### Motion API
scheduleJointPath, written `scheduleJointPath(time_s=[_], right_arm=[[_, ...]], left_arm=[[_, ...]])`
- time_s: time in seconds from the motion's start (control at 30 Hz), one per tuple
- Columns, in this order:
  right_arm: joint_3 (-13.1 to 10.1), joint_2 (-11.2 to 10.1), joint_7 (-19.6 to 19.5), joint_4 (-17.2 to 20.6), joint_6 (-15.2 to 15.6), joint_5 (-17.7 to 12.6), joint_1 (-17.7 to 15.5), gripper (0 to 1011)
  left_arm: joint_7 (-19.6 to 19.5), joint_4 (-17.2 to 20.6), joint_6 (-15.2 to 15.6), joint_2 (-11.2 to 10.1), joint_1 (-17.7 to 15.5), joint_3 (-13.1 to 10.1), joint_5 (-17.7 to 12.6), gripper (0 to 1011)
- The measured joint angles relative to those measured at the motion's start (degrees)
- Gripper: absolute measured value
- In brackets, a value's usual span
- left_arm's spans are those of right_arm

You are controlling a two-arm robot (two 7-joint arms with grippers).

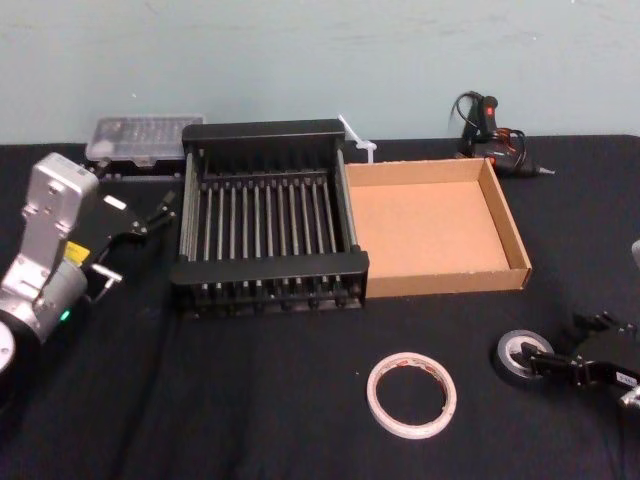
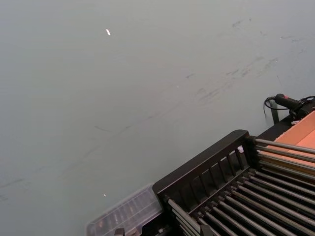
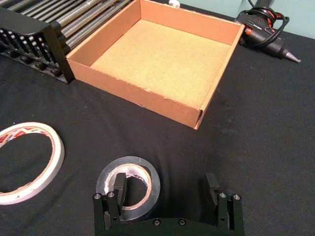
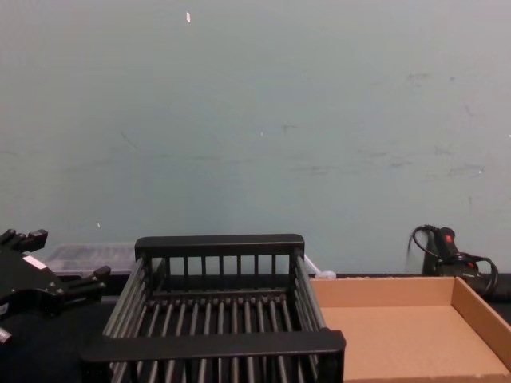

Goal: Pick up the white tape and place it into the black box , Pick up the silver tape and place it into the brown box.

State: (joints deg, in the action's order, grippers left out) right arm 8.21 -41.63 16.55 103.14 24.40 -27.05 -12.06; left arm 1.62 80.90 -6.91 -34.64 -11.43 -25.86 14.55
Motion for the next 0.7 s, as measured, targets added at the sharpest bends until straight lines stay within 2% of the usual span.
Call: scheduleJointPath(time_s=[0.7], right_arm=[[0.5,1.9,0.9,-2.2,0.9,1.8,2.0,1002]], left_arm=[[0.0,0.0,0.0,0.0,0.0,0.0,0.0,1001]])
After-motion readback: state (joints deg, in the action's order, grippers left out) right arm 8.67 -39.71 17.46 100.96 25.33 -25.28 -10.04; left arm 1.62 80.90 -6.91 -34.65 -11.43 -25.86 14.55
